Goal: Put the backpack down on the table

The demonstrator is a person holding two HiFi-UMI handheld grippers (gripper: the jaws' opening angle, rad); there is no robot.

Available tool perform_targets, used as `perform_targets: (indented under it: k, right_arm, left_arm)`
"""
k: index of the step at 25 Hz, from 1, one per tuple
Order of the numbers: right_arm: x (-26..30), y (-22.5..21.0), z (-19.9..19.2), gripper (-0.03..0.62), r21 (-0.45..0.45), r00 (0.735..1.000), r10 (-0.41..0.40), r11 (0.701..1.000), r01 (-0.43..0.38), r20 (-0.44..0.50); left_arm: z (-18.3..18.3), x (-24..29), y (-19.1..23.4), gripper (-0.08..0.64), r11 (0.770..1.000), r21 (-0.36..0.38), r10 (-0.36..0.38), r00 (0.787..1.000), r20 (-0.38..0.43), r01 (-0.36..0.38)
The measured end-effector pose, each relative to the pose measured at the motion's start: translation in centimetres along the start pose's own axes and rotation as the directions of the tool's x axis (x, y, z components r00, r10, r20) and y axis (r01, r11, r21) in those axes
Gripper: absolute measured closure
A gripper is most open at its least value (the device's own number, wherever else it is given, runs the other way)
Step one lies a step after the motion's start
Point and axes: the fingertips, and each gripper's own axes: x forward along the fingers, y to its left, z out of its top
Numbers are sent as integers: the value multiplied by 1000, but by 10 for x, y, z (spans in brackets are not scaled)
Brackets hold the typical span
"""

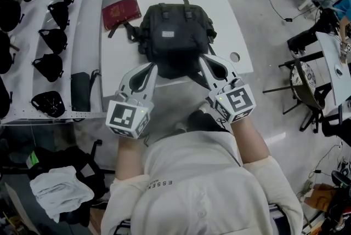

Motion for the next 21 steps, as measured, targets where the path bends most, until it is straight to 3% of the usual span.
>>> perform_targets:
  k: [21]
  right_arm:
    - [-10,-1,2,578,-6,1000,-6,1000,6,10]
  left_arm:
    - [2,0,-5,557,1000,3,2,1000,1,-2]
